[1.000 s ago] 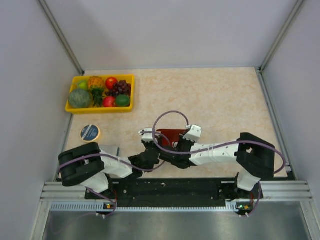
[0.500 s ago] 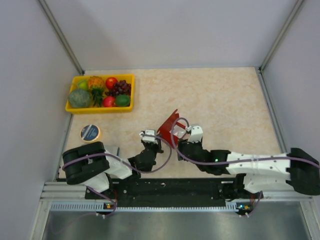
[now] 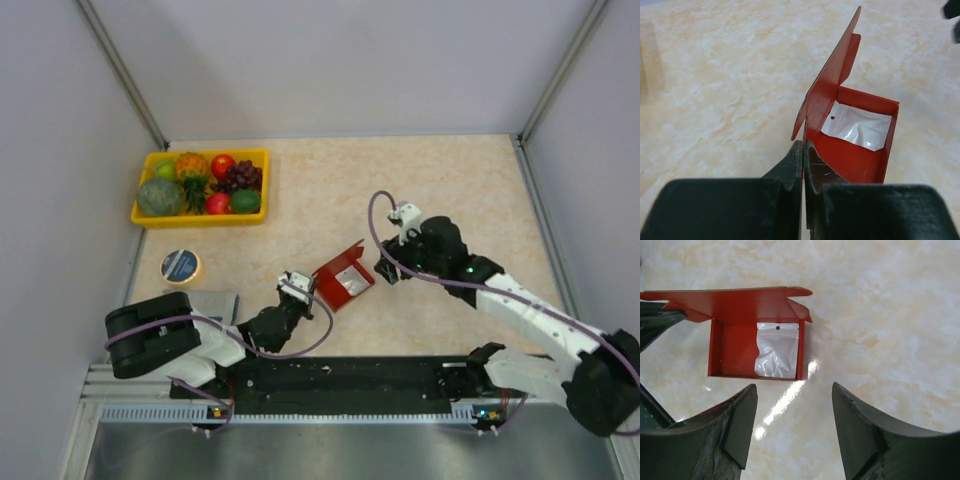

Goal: Fold the paper box

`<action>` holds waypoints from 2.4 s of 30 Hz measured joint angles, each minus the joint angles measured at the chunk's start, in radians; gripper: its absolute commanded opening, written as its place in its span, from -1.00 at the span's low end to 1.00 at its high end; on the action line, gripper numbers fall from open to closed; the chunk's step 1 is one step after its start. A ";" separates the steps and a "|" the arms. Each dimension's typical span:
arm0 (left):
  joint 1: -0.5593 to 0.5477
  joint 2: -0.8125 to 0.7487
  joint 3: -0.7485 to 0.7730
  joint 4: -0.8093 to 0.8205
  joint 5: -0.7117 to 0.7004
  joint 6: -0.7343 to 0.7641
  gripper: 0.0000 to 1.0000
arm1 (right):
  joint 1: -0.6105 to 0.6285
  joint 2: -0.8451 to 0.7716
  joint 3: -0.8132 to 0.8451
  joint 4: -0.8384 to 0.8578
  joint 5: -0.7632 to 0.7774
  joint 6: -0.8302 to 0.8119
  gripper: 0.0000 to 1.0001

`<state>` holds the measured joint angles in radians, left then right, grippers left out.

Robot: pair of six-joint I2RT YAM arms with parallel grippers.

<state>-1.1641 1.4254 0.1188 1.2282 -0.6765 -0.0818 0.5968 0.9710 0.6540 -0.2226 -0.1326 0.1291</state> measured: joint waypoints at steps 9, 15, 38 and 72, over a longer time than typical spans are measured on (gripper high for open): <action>0.073 -0.047 -0.033 0.003 0.210 0.055 -1.00 | -0.037 0.302 -0.027 0.200 -0.236 -0.216 0.07; 0.114 -0.073 -0.053 -0.001 0.275 0.048 -1.00 | -0.047 0.331 -0.018 0.287 -0.256 -0.250 0.04; 0.178 -0.149 -0.063 -0.065 0.360 0.008 -1.00 | -0.063 0.398 -0.018 0.385 -0.349 -0.367 -0.21; 0.228 -0.126 0.018 -0.222 0.357 -0.083 -0.70 | -0.069 0.431 0.013 0.447 -0.388 -0.397 -1.00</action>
<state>-0.9360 1.2991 0.1364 1.0058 -0.3199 -0.1646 0.5278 1.4021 0.6666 0.2241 -0.5209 -0.2684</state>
